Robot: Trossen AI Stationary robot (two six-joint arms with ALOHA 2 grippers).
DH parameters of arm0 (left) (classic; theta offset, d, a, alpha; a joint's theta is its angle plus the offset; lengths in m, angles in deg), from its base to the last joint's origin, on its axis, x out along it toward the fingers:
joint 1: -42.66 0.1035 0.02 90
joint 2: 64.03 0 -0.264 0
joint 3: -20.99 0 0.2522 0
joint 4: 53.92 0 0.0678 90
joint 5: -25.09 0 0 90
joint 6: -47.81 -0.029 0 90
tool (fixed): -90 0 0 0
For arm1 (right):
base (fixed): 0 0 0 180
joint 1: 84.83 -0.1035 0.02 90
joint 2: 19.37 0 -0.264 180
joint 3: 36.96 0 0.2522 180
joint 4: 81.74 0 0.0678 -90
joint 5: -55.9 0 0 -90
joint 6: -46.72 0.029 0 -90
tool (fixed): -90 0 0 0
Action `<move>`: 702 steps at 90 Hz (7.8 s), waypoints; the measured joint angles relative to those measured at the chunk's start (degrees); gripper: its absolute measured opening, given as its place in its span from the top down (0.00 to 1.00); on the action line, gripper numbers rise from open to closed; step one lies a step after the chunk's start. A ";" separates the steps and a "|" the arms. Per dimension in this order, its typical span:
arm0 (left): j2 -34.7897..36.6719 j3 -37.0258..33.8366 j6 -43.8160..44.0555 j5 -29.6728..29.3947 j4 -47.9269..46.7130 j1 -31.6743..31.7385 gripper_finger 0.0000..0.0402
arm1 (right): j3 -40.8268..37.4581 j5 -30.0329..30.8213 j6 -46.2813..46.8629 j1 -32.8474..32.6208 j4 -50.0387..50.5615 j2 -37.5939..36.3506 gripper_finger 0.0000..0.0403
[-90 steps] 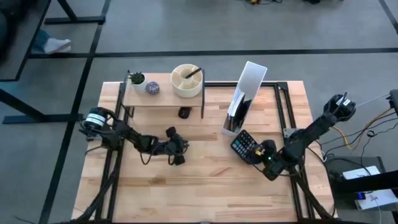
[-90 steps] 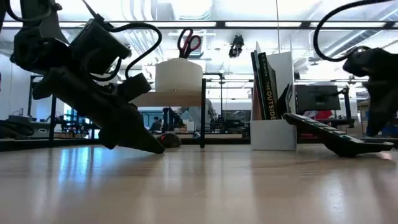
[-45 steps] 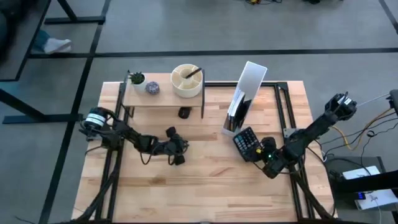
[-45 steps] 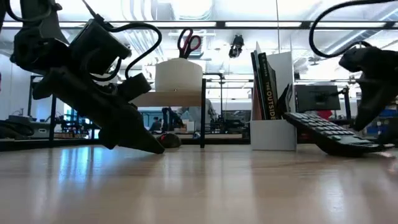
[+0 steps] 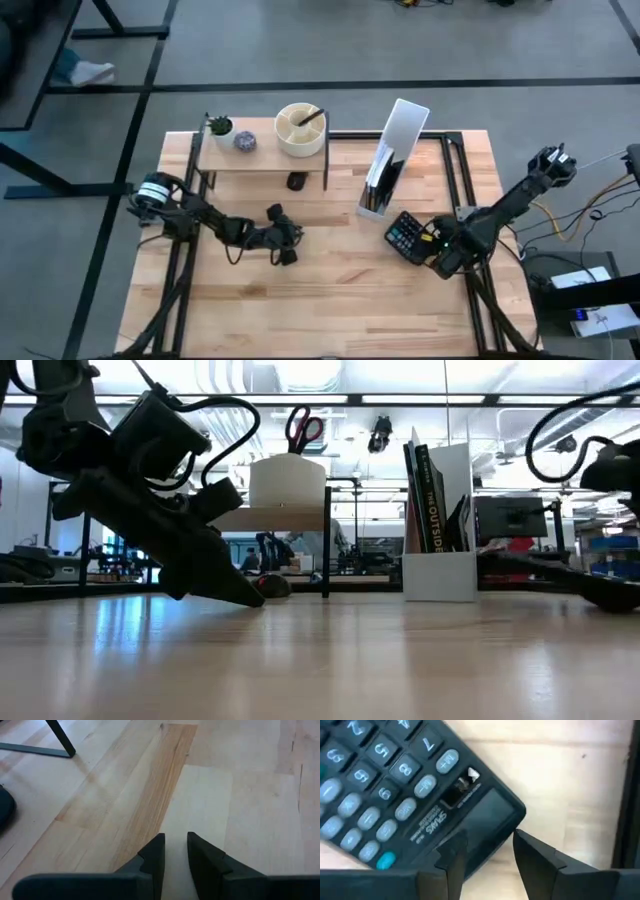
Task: Stock shelves
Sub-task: Put the black calculator into the white file holder, then remove the white pen organizer from the shelf
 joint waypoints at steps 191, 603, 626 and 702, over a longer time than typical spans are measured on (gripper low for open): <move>-0.02 -0.11 -0.37 0.00 0.73 -0.11 0.84 | 38.58 34.75 -109.25 16.68 -20.04 12.79 0.98; 0.00 -0.09 3.54 -11.56 3.35 1.62 0.84 | 8.21 30.60 -113.35 37.16 -73.64 32.86 1.00; 0.00 -0.09 3.34 -11.52 3.34 1.62 0.84 | 4.35 37.19 -111.05 38.64 -73.53 32.94 1.00; 21.29 0.57 -13.61 1.84 3.96 0.39 0.81 | 4.48 24.30 -107.99 25.20 -61.40 21.29 1.00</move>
